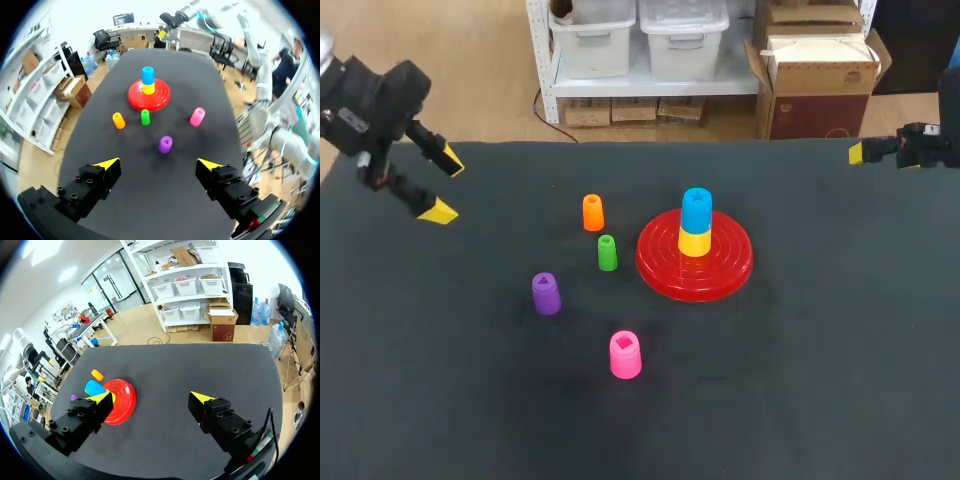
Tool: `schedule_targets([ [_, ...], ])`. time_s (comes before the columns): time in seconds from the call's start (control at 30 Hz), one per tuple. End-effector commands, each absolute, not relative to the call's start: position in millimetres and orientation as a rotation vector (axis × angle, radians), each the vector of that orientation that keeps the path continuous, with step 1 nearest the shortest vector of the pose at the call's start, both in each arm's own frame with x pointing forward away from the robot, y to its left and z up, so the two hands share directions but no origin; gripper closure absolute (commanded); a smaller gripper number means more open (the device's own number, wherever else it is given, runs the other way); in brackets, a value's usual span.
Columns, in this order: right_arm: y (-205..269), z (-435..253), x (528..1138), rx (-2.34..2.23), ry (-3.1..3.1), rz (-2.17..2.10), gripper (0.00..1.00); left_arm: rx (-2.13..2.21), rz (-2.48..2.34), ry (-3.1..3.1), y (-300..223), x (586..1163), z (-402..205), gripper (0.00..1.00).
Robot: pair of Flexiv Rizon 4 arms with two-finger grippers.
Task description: Pick up and stack the cylinders on the red base in this order: pink,purple,orange,green
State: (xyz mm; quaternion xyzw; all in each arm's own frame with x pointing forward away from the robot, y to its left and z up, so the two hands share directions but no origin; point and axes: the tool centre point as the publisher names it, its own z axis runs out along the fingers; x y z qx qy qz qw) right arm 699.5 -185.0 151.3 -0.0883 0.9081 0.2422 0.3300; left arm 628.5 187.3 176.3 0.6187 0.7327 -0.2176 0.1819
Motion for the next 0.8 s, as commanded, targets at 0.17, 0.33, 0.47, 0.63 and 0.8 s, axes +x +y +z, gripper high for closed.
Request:
schedule_targets([
  [0.17,-185,151,700,-0.231,2.375,0.633,0.0,1.594,-0.822,2.071,190,632,170,0.0],
  [0.33,-185,151,700,-0.231,2.375,0.633,0.0,1.605,-0.832,2.052,191,629,168,0.0],
  [0.47,-185,151,700,-0.231,2.375,0.633,0.0,1.634,-0.822,2.026,194,627,169,0.0],
  [0.63,-185,151,700,-0.231,2.375,0.633,0.0,1.582,-0.843,2.058,192,619,174,0.0],
  [0.8,-185,151,700,-0.231,2.375,0.633,0.0,1.582,-0.843,2.058,192,619,174,0.0],
])
